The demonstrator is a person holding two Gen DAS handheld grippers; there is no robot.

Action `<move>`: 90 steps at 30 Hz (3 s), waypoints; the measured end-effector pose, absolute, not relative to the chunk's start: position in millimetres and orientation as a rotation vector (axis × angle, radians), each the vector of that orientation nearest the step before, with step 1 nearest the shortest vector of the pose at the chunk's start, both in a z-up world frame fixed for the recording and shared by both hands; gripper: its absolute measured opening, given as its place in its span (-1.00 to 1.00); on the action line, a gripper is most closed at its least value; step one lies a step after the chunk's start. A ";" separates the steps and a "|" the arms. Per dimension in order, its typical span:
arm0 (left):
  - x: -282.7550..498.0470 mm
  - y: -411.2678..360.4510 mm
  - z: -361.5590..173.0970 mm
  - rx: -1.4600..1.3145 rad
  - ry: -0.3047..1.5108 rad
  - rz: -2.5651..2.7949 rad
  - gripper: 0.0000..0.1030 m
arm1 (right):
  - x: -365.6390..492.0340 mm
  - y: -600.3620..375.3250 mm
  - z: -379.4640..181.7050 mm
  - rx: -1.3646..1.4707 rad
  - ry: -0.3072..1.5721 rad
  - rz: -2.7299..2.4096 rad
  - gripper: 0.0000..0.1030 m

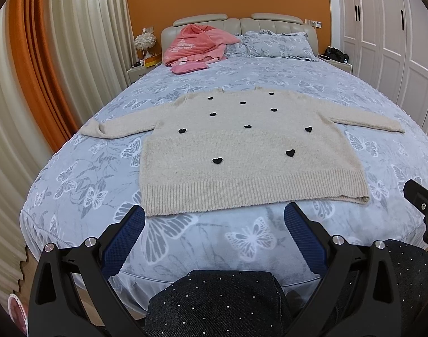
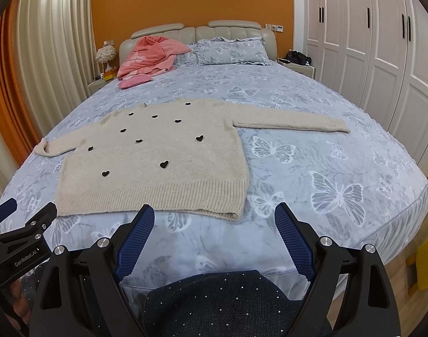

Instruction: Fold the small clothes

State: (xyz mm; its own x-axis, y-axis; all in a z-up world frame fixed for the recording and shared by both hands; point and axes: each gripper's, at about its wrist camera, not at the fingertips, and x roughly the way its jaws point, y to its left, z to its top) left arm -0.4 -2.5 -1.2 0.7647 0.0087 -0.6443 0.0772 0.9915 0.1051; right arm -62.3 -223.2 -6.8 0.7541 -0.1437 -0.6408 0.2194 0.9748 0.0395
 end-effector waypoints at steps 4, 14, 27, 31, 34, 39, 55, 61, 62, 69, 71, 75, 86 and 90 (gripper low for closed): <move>-0.4 -2.4 -1.2 0.128 0.700 -0.037 0.89 | -62.3 -223.1 -6.8 0.115 0.690 -0.199 0.66; -0.4 -2.9 -1.2 0.129 0.701 -0.037 0.89 | -62.2 -223.4 -6.8 0.116 0.691 -0.198 0.66; -0.2 -2.7 -1.2 0.130 0.703 -0.036 0.89 | -61.7 -224.0 -7.0 0.119 0.693 -0.198 0.66; -1.8 -3.1 -2.5 0.129 0.703 -0.035 0.89 | -61.3 -224.2 -7.0 0.120 0.694 -0.198 0.66; -2.5 -2.2 -6.8 0.130 0.704 -0.034 0.89 | -60.6 -227.8 -10.5 0.126 0.704 -0.202 0.66; -3.5 -0.4 -9.2 0.131 0.713 -0.034 0.89 | -61.9 -229.2 -11.7 0.154 0.713 -0.198 0.66; 43.8 -7.8 -22.0 0.145 0.881 -0.010 0.89 | -18.8 -286.7 -15.3 0.283 0.802 -0.196 0.66; 80.5 -28.0 -25.4 0.168 0.911 -0.011 0.89 | 12.5 -349.1 -9.4 0.324 0.818 -0.324 0.66; 82.5 -29.7 -25.1 0.171 0.911 -0.013 0.89 | 13.3 -354.8 -9.5 0.336 0.817 -0.325 0.66; 100.2 -32.9 -23.3 0.152 0.903 -0.049 0.89 | 45.1 -449.6 -17.1 0.609 0.774 -0.359 0.66; 107.1 -27.7 -23.9 0.103 0.928 -0.072 0.89 | 64.5 -493.1 -26.4 0.733 0.779 -0.391 0.66; 122.6 -21.6 -23.5 0.032 0.940 -0.070 0.89 | 120.6 -570.4 -41.2 0.785 0.784 -0.489 0.66; 153.3 -50.0 -47.0 0.067 0.985 -0.099 0.90 | 245.5 -681.3 -120.1 0.952 0.873 -0.582 -0.03; 160.8 -52.7 -60.1 0.091 1.010 -0.104 0.90 | 262.7 -675.6 -111.5 0.881 0.820 -0.551 -0.75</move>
